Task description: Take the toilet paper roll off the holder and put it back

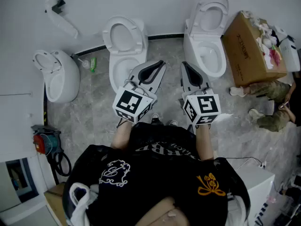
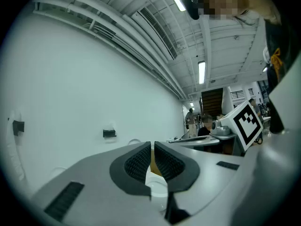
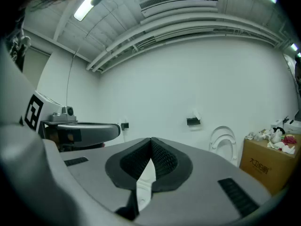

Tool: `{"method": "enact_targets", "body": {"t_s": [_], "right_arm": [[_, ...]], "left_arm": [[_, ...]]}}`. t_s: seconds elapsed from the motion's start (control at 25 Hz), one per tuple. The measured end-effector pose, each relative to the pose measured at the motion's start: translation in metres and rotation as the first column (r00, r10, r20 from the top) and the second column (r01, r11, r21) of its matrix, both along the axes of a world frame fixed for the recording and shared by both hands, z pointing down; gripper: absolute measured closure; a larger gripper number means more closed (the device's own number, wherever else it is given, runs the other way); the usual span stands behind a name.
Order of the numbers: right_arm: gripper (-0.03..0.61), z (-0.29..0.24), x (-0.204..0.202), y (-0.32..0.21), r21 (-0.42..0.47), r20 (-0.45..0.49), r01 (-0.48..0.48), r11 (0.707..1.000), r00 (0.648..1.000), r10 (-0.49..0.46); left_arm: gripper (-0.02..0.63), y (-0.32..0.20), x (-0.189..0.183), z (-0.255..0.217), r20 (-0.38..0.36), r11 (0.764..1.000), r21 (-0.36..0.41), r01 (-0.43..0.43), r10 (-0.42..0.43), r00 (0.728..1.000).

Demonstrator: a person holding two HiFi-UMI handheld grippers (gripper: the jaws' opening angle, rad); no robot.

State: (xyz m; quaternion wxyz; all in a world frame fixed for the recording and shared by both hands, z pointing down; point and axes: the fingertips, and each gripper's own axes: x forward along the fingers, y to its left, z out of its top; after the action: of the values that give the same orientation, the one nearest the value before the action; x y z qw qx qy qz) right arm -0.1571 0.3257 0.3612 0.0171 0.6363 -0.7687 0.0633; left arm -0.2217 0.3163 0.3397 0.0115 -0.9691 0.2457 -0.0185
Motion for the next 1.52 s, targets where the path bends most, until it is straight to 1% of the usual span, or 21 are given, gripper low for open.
{"method": "enact_targets", "body": {"t_s": [0.16,0.28,0.36,0.56,0.72,0.92,1.16,1.32,1.52], "right_arm": [[0.566,0.004,-0.003,-0.009,0.011,0.016,-0.013,1.0,1.0,0.013],[0.566,0.008,-0.007,-0.016,0.019,0.056,-0.03,0.999,0.998,0.029],[0.566,0.012,-0.011,-0.021,0.009,0.072,-0.039,0.999,0.997,0.039],[0.565,0.023,-0.019,-0.035,-0.028,0.071,-0.044,0.999,0.996,0.046],[0.565,0.03,-0.027,-0.048,-0.042,0.096,-0.035,0.999,0.995,0.039],[0.565,0.036,-0.039,-0.057,-0.056,0.084,-0.027,0.998,0.996,0.032],[0.565,0.041,-0.033,-0.07,-0.074,0.064,-0.024,0.997,0.998,0.029],[0.565,0.045,-0.026,-0.085,-0.09,0.064,-0.021,0.996,0.998,0.027],[0.565,0.052,-0.005,-0.119,-0.098,0.08,-0.001,0.995,0.997,0.009]], "left_arm": [[0.577,-0.006,-0.002,0.002,0.014,1.0,0.011,-0.016,0.016,1.0],[0.577,-0.012,-0.009,0.004,0.018,1.0,0.011,-0.019,0.018,1.0],[0.577,-0.015,-0.013,0.008,0.027,1.0,0.004,-0.021,0.021,0.999],[0.577,-0.026,-0.02,0.013,0.059,1.0,0.005,-0.023,0.022,0.998],[0.577,-0.037,-0.027,0.019,0.054,1.0,-0.002,-0.025,0.025,0.998],[0.577,-0.049,-0.034,0.025,0.041,1.0,-0.017,-0.023,0.024,0.999],[0.577,-0.067,-0.033,0.033,0.025,0.999,-0.043,-0.001,0.002,1.0],[0.577,-0.088,-0.027,0.035,0.002,0.997,-0.077,0.01,-0.01,1.0],[0.577,-0.116,-0.005,0.043,0.031,0.996,-0.087,0.025,-0.022,0.999]]}}
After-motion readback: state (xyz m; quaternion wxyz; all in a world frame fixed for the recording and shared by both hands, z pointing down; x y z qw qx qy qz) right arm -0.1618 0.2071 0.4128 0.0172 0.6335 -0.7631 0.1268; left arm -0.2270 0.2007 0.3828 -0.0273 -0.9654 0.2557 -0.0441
